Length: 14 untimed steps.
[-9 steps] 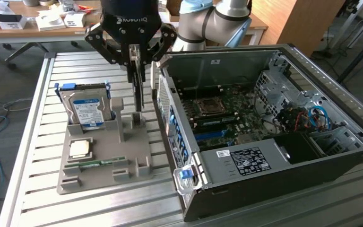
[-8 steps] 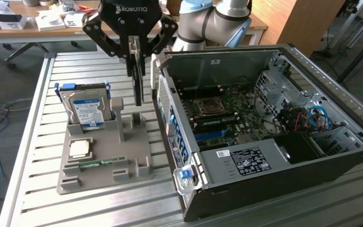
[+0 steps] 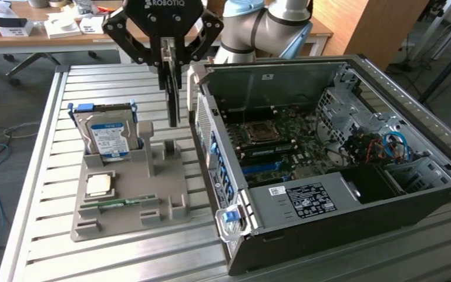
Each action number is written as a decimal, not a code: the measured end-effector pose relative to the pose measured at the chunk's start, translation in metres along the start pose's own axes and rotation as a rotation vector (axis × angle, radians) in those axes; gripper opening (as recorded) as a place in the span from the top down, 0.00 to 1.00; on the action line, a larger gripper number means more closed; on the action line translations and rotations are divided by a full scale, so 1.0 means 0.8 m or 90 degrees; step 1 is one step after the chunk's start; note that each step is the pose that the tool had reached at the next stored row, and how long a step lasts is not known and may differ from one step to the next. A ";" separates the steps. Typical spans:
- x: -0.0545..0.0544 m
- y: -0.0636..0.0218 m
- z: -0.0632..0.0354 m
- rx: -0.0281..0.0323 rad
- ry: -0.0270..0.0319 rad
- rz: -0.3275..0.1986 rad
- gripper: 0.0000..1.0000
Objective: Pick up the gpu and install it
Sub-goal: 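Pick up the gpu and move the gpu toward the slot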
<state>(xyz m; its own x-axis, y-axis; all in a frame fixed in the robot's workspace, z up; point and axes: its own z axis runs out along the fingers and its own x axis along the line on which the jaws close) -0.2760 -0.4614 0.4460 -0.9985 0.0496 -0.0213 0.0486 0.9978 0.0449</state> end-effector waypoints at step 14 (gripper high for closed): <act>-0.046 0.002 0.001 -0.0001 -0.0001 0.000 0.74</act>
<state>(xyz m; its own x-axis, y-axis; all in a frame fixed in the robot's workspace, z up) -0.2388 -0.4614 0.4459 -0.9985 0.0497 -0.0215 0.0487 0.9978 0.0451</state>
